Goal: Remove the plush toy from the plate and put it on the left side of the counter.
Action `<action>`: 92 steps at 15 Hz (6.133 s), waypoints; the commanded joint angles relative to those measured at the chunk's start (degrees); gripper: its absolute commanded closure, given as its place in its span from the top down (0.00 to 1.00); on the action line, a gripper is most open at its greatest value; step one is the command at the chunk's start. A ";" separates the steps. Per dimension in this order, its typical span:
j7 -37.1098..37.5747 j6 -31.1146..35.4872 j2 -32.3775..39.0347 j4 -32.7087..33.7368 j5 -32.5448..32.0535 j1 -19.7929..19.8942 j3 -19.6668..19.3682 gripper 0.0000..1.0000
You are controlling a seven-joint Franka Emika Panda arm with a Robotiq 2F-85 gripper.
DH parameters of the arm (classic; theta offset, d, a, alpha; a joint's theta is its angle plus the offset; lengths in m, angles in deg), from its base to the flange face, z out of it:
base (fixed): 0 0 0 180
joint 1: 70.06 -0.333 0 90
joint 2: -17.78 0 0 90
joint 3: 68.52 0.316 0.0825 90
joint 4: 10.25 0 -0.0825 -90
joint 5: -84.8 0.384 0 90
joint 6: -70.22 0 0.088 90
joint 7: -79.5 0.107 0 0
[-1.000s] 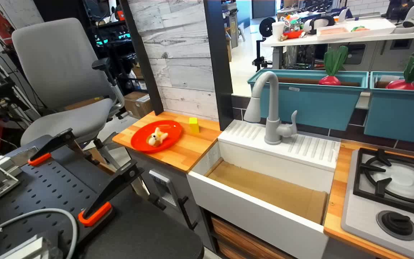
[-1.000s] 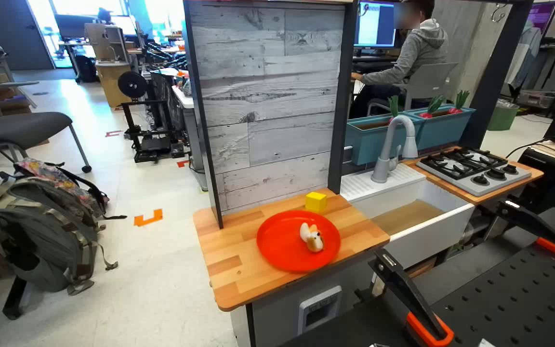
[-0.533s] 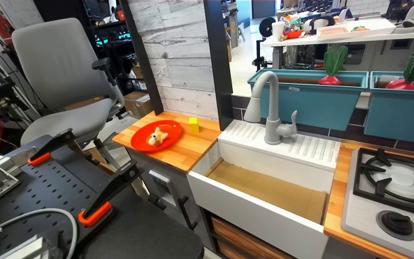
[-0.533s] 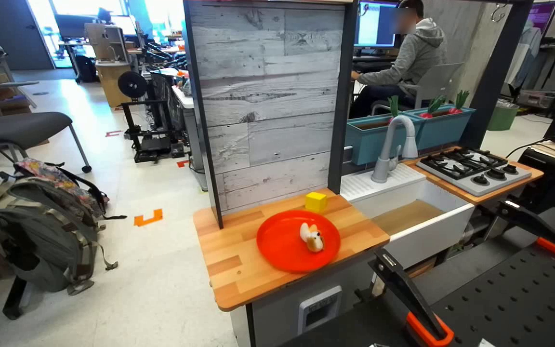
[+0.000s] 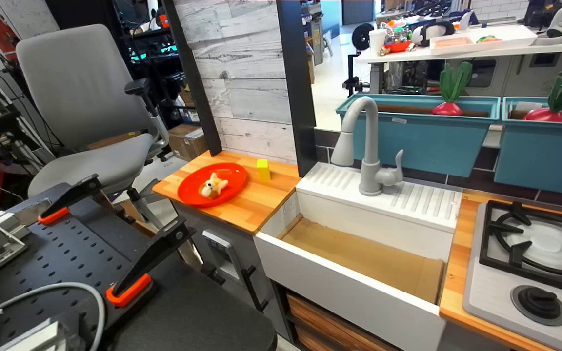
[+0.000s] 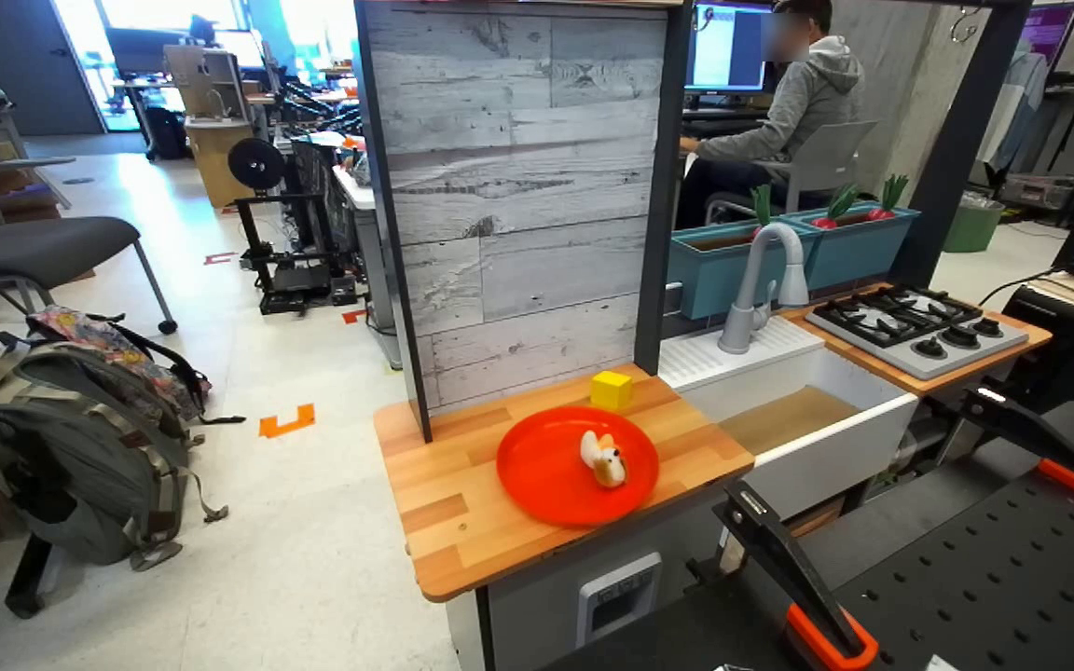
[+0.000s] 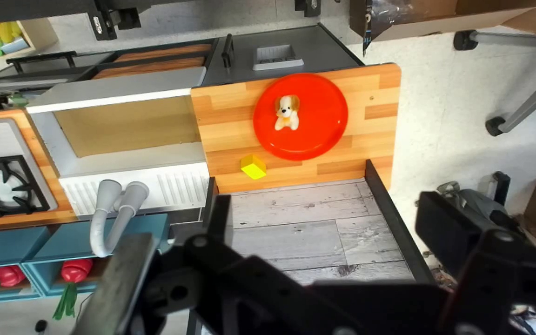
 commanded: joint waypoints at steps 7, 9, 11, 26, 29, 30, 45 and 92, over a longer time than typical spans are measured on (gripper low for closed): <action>0.16 -0.17 0.03 0.12 -0.24 -0.29 -0.29 1.00; 0.16 -0.17 0.03 0.12 -0.24 -0.29 -0.29 1.00; 0.16 -0.17 0.03 0.12 -0.24 -0.29 -0.29 1.00; -0.39 29.93 18.49 -1.37 4.29 0.12 -4.24 1.00; -3.12 36.82 29.83 0.53 9.03 -1.88 -6.94 1.00; -4.28 38.34 33.66 1.53 11.00 -2.30 -7.52 1.00; -0.83 39.30 59.14 13.66 10.62 -2.67 -9.51 1.00; 2.43 42.69 71.63 19.08 7.28 -1.25 -14.55 0.04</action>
